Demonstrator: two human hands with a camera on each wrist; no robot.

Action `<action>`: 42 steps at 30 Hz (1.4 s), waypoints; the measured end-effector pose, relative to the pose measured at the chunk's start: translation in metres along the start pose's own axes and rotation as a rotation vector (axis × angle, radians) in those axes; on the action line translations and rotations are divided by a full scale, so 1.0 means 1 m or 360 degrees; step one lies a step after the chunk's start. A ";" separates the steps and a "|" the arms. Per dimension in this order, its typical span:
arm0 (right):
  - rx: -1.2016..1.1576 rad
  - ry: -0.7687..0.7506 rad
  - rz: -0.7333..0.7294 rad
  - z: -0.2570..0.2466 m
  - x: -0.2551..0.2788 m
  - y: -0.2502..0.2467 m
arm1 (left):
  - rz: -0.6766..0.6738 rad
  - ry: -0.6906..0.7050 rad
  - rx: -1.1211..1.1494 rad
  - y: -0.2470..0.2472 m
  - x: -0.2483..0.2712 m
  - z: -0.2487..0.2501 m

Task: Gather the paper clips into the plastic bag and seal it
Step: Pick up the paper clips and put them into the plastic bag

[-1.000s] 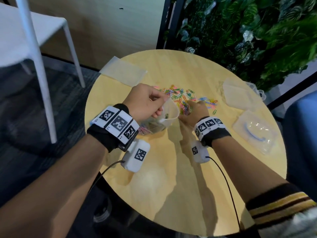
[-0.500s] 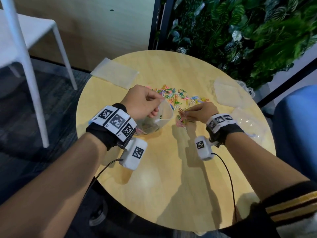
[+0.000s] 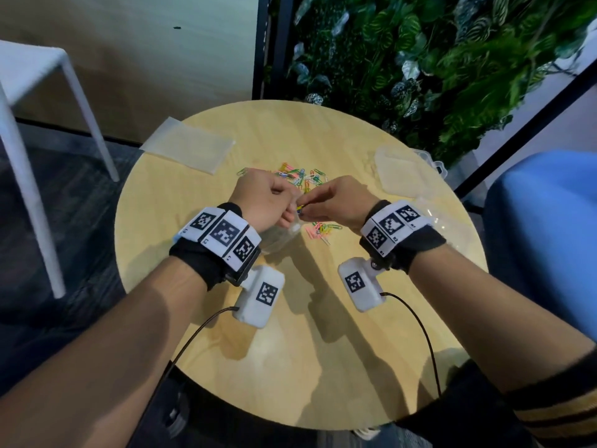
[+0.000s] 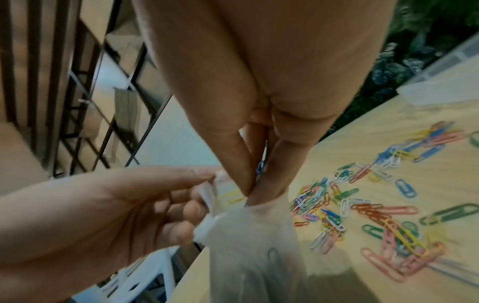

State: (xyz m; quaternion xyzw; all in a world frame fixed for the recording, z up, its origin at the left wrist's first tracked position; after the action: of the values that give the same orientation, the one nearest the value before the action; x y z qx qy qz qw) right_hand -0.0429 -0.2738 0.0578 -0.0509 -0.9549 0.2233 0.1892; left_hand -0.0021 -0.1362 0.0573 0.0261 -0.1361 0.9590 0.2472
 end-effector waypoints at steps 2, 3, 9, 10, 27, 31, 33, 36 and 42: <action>0.0263 -0.0005 0.0078 -0.003 -0.003 0.003 | 0.0022 -0.0007 0.0045 -0.003 0.001 -0.002; 0.0422 -0.0038 0.0108 -0.007 -0.004 0.006 | 0.0036 -0.0008 0.0064 -0.005 0.002 -0.003; 0.1168 -0.0340 -0.0009 -0.034 -0.002 0.031 | 0.0038 -0.0017 0.0116 -0.011 0.004 -0.006; 0.1192 -0.0286 -0.0125 -0.032 -0.004 0.032 | 0.0033 -0.0026 0.0111 -0.012 0.005 -0.007; 0.1284 0.0442 0.0402 0.085 -0.108 -0.095 | 0.0176 -0.0139 0.0382 -0.063 0.010 -0.018; 0.1541 0.0271 0.0209 0.071 -0.113 -0.065 | 0.0163 -0.0135 0.0392 -0.061 0.009 -0.018; 0.1718 0.0219 0.0153 0.061 -0.106 -0.050 | 0.0131 -0.0137 0.0377 -0.055 0.007 -0.015; 0.1830 0.0135 0.0153 0.057 -0.091 -0.033 | 0.0081 -0.0127 0.0333 -0.044 0.006 -0.011; 0.1590 0.0135 0.0225 0.067 -0.055 -0.039 | 0.0046 -0.0111 0.0281 -0.031 0.007 -0.009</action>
State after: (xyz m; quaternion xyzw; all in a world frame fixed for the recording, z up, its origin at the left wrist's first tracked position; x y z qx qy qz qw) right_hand -0.0185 -0.3462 0.0008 -0.0277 -0.7172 0.6628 0.2136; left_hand 0.0066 -0.1041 0.0570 0.0794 -0.0599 0.9693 0.2250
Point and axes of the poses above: each hand's wrist, its own x-axis away from the middle knuckle, its own y-axis out of the palm, z = x × y, the point moved 8 cm from there along -x, towards the middle knuckle
